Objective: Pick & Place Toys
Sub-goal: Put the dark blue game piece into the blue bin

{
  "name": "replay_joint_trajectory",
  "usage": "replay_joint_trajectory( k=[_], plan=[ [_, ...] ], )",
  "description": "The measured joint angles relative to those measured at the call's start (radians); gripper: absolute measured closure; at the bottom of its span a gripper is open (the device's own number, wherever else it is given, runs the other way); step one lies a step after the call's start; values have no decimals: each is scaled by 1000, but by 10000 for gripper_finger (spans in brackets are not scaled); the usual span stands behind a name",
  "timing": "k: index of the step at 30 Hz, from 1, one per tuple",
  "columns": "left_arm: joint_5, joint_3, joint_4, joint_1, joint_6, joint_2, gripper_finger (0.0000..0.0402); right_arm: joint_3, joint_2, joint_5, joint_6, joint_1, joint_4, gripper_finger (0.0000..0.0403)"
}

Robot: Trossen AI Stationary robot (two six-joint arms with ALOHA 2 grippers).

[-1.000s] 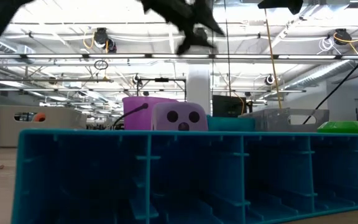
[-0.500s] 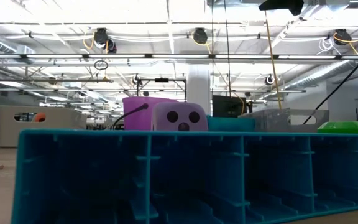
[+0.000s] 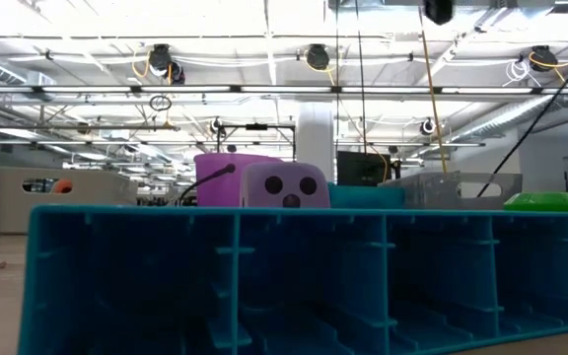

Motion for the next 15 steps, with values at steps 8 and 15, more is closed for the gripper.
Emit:
replay_joint_trajectory(
  k=[8, 15],
  plan=[
    [85, -312, 522, -134, -144, 1, 215, 0, 209, -6, -133, 177, 302, 239],
    [26, -427, 727, -244, -241, -1, 215, 53, 291, -34, -73, 287, 149, 239]
  ],
)
